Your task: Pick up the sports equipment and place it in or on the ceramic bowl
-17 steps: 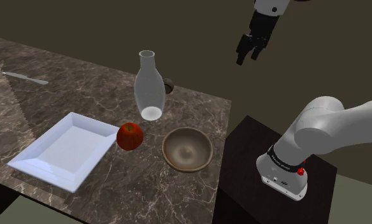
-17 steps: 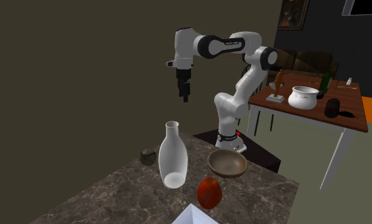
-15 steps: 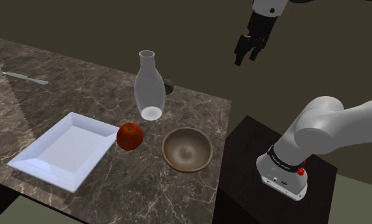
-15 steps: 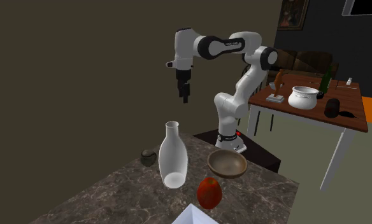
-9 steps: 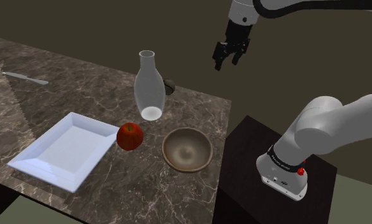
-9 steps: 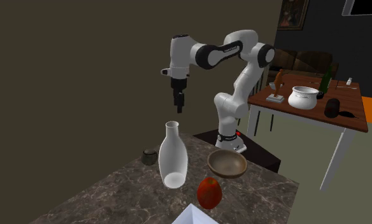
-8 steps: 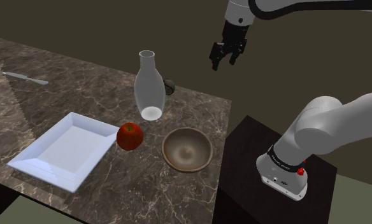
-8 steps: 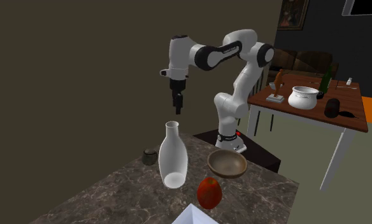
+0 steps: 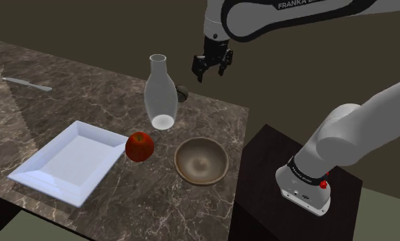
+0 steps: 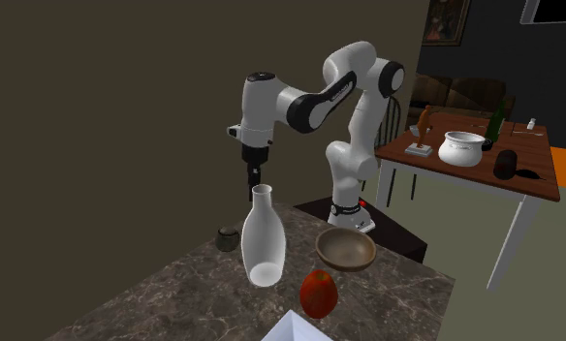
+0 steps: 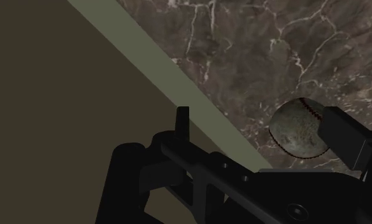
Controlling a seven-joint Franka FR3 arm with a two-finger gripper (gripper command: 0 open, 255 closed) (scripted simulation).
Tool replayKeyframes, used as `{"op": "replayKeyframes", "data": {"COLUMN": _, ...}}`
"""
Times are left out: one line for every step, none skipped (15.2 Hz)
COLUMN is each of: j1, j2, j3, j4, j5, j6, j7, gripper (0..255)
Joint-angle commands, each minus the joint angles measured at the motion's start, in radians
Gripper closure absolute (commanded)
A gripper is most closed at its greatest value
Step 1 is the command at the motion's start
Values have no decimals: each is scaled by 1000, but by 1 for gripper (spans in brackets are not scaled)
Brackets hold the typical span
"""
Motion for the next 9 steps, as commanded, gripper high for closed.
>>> {"op": "replayKeyframes", "data": {"j1": -8, "j2": 74, "j3": 33, "j4": 40, "j5": -32, "j6": 33, "j7": 63, "gripper": 0}}
{"op": "replayKeyframes", "data": {"j1": -11, "j2": 114, "j3": 49, "j4": 66, "j5": -52, "j6": 45, "j7": 96, "gripper": 0}}
{"op": "replayKeyframes", "data": {"j1": -13, "j2": 154, "j3": 64, "j4": 94, "j5": -74, "j6": 54, "j7": 129, "gripper": 0}}
{"op": "replayKeyframes", "data": {"j1": -15, "j2": 196, "j3": 78, "j4": 123, "j5": -98, "j6": 61, "j7": 163, "gripper": 0}}
{"op": "replayKeyframes", "data": {"j1": -15, "j2": 237, "j3": 90, "j4": 154, "j5": -124, "j6": 67, "j7": 198, "gripper": 0}}
{"op": "replayKeyframes", "data": {"j1": -15, "j2": 280, "j3": 101, "j4": 187, "j5": -151, "j6": 70, "j7": 232, "gripper": 0}}
{"op": "replayKeyframes", "data": {"j1": -12, "j2": 323, "j3": 111, "j4": 221, "j5": -179, "j6": 71, "j7": 266, "gripper": 0}}
{"op": "replayKeyframes", "data": {"j1": -8, "j2": 367, "j3": 118, "j4": 257, "j5": -209, "j6": 70, "j7": 299, "gripper": 0}}
{"op": "replayKeyframes", "data": {"j1": -2, "j2": 411, "j3": 123, "j4": 295, "j5": -238, "j6": 67, "j7": 332, "gripper": 0}}
